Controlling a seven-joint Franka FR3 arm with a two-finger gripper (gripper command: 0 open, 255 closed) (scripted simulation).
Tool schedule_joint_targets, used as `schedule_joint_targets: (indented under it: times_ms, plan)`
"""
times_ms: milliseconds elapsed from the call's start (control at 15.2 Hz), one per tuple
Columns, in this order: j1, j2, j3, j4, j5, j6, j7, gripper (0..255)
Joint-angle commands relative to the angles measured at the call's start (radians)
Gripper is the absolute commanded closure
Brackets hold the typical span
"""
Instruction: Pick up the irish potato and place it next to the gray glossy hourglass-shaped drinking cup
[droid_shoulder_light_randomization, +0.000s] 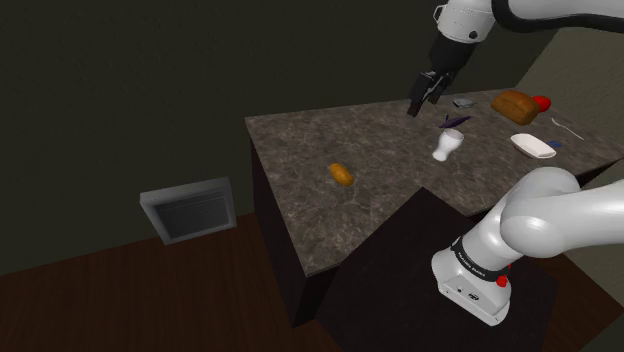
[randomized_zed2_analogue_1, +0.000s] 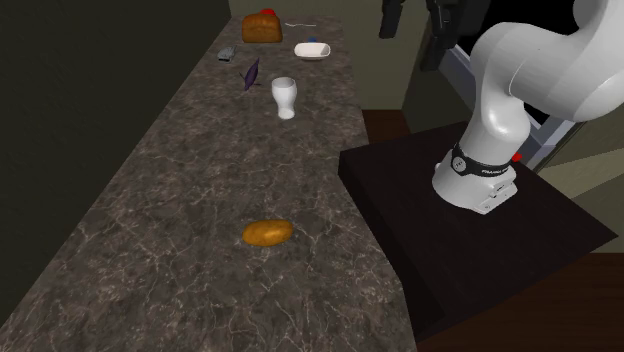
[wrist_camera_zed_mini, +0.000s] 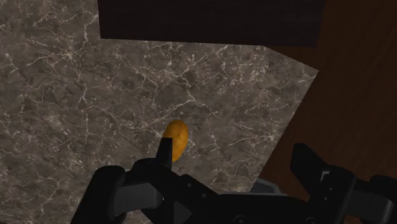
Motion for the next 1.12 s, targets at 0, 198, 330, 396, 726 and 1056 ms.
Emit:
schedule_joint_targets:
  times_ms: [0,198,330,396,726,1056]
  plan:
    - [0.0,0.0,0.0,0.0,0.0,0.0,0.0,0]
    - [-0.009,0.071,0.038,-0.04,-0.017,0.091,0.047,0]
    - [-0.016,0.126,0.063,-0.06,-0.033,0.151,0.081,0]
    - [-0.021,0.155,0.076,-0.068,-0.041,0.181,0.099,0]
    - [-0.051,0.324,0.135,-0.085,-0.102,0.323,0.199,0]
    - [-0.09,0.52,0.186,-0.064,-0.2,0.443,0.324,0]
